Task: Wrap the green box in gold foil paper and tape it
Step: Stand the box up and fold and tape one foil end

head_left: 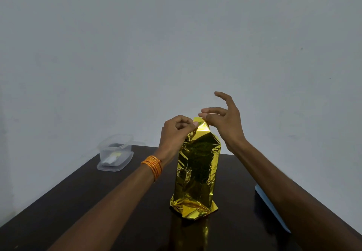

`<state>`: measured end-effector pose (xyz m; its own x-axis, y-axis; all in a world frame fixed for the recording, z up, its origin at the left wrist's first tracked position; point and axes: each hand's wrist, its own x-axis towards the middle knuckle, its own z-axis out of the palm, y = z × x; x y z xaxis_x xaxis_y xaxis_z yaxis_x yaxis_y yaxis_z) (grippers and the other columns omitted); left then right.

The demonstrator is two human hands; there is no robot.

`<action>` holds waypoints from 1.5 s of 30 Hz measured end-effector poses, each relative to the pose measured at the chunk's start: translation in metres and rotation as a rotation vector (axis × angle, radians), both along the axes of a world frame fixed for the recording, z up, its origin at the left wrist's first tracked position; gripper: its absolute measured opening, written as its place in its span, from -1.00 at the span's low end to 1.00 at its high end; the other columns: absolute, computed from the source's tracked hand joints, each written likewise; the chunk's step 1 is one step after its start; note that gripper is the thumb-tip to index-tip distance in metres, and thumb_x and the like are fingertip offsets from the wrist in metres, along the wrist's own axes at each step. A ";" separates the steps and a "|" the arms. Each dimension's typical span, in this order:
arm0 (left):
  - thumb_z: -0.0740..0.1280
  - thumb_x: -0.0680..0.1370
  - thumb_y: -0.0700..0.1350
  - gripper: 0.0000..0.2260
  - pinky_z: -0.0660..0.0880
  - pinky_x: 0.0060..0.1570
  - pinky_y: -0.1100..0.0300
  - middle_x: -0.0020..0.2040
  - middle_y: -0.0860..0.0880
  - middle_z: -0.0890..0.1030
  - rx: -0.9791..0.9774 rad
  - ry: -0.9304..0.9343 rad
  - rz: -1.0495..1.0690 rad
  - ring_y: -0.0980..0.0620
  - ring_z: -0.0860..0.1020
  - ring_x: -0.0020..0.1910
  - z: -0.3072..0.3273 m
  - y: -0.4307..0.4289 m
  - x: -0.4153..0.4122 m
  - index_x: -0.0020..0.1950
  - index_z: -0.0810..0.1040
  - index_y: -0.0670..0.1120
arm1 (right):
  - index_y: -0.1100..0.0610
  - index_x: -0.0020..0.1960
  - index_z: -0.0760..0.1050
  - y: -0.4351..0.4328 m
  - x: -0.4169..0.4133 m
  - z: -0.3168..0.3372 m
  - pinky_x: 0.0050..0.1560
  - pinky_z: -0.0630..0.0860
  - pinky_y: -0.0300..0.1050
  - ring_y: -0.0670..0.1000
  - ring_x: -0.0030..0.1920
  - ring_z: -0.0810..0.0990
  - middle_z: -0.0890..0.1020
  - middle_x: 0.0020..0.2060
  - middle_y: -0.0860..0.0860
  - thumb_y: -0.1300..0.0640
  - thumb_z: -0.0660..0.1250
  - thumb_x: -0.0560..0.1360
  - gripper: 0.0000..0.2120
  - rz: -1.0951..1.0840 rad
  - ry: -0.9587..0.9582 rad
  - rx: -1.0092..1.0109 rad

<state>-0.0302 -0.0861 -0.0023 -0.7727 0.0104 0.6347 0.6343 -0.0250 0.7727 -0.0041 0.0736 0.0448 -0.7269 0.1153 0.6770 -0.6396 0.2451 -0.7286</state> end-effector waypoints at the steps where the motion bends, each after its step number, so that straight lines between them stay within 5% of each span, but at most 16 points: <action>1: 0.48 0.49 -0.04 -0.82 0.60 0.05 0.09 -0.12 -0.04 0.69 -0.018 -0.009 0.001 0.05 0.66 -0.05 0.002 0.000 0.000 0.01 0.66 -0.10 | -0.04 0.41 0.36 -0.001 0.001 0.003 0.12 0.64 0.08 0.00 -0.02 0.72 0.74 -0.09 0.03 0.23 0.53 0.42 -0.35 0.024 0.003 -0.020; 6: 0.47 0.48 0.07 -0.75 0.61 0.09 0.10 -0.03 0.00 0.68 -0.158 -0.004 -0.030 0.04 0.63 0.04 0.017 0.000 -0.002 0.08 0.68 -0.03 | 0.00 0.44 0.34 0.009 0.012 0.001 0.11 0.65 0.03 0.06 0.01 0.72 0.69 0.01 0.15 0.22 0.40 0.55 -0.49 0.100 -0.022 -0.138; 13: 0.53 0.43 0.00 -0.74 0.59 0.16 0.01 0.00 -0.03 0.71 -0.459 -0.050 -0.224 0.02 0.65 0.06 0.036 -0.005 -0.005 0.07 0.70 -0.07 | -0.04 0.46 0.28 0.035 0.023 -0.034 0.17 0.56 -0.12 -0.05 0.06 0.68 0.72 -0.02 0.03 0.01 0.43 0.41 -0.34 0.132 -0.162 0.048; 18: 0.51 0.47 -0.03 -0.84 0.55 -0.07 0.10 -0.16 -0.11 0.70 -0.380 -0.011 -0.154 -0.01 0.65 -0.15 0.041 -0.002 -0.007 -0.11 0.71 -0.12 | -0.10 0.45 0.30 0.035 0.019 -0.037 0.04 0.53 -0.24 -0.06 0.01 0.69 0.69 -0.05 0.02 0.17 0.52 0.46 -0.33 0.115 -0.143 0.165; 24: 0.50 0.47 -0.08 -0.87 0.53 -0.11 0.22 -0.18 -0.06 0.67 -0.330 0.033 -0.126 0.05 0.63 -0.16 0.044 0.000 -0.004 -0.13 0.67 -0.14 | -0.06 0.45 0.31 0.036 0.014 -0.041 -0.05 0.56 -0.27 -0.03 -0.04 0.71 0.69 -0.07 0.03 0.20 0.54 0.42 -0.30 0.086 -0.130 0.113; 28: 0.49 0.48 -0.10 -0.82 0.59 0.04 0.09 -0.06 -0.11 0.68 -0.273 0.038 -0.119 -0.04 0.65 0.00 0.049 -0.001 -0.002 -0.02 0.59 -0.17 | -0.06 0.45 0.31 0.038 0.015 -0.041 -0.11 0.52 -0.39 -0.08 -0.05 0.69 0.70 -0.11 0.05 0.19 0.51 0.46 -0.34 0.082 -0.130 0.124; 32: 0.53 0.43 -0.02 -0.51 0.60 0.04 0.16 0.08 0.00 0.68 -0.520 -0.044 -0.198 0.00 0.64 0.07 0.057 0.000 -0.001 0.31 0.45 0.03 | -0.09 0.46 0.30 0.038 0.014 -0.041 -0.06 0.50 -0.34 -0.09 -0.03 0.69 0.70 -0.11 0.04 0.21 0.48 0.49 -0.36 0.079 -0.137 0.154; 34: 0.55 0.42 -0.04 -0.49 0.63 -0.01 0.15 0.07 -0.05 0.67 -0.603 -0.023 -0.154 -0.03 0.65 0.02 0.056 0.001 -0.002 0.31 0.46 0.08 | -0.10 0.47 0.29 0.039 0.012 -0.043 0.00 0.49 -0.28 -0.09 -0.03 0.69 0.70 -0.09 0.06 0.23 0.47 0.49 -0.35 0.078 -0.137 0.159; 40: 0.51 0.46 -0.15 -0.65 0.58 0.02 0.16 -0.14 -0.03 0.72 -0.383 0.057 -0.095 0.04 0.68 -0.06 0.057 0.008 0.002 0.22 0.57 -0.03 | -0.10 0.46 0.28 0.038 0.013 -0.039 0.12 0.50 -0.13 -0.07 0.01 0.68 0.71 -0.10 0.03 0.12 0.48 0.50 -0.37 0.084 -0.155 0.145; 45: 0.48 0.50 -0.03 -0.69 0.59 0.09 0.11 -0.04 0.00 0.70 -0.227 0.083 -0.042 0.07 0.65 0.03 0.059 0.006 0.011 0.22 0.57 0.01 | -0.05 0.44 0.30 0.025 0.014 -0.036 0.18 0.55 -0.07 -0.08 -0.01 0.69 0.73 -0.14 -0.01 0.07 0.47 0.51 -0.42 0.032 -0.113 0.165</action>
